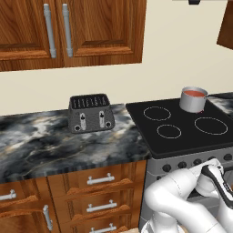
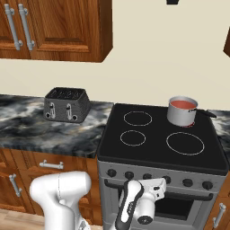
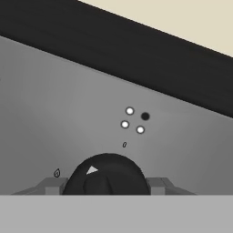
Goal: Wait until the marinara sauce is simmered to a deep red color and then turn off the stove.
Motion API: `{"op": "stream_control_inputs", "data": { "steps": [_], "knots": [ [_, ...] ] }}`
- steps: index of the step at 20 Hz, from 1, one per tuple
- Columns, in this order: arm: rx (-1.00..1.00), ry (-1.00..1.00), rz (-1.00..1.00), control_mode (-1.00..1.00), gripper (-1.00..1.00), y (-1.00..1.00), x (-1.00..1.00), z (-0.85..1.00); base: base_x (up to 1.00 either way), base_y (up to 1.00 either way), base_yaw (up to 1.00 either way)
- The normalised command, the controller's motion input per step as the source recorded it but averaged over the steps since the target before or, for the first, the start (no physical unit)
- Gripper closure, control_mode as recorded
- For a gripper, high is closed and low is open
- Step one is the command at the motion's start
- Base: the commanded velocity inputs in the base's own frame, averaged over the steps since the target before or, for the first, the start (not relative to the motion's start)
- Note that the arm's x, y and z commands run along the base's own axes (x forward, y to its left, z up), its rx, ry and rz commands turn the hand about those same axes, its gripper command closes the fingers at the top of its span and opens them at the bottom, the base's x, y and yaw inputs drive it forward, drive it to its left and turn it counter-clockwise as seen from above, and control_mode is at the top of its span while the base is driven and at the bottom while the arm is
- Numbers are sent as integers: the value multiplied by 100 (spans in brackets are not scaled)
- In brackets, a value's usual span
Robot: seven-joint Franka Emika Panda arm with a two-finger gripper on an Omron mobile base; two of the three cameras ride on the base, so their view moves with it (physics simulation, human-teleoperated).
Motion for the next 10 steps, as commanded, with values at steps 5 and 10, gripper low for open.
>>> {"op": "stream_control_inputs", "data": {
  "steps": [5,10],
  "knots": [
    [0,0,0,-100,100,0,0,0,0,0,0],
    [0,0,0,-100,100,0,0,0,0,0,0]
  ]
}}
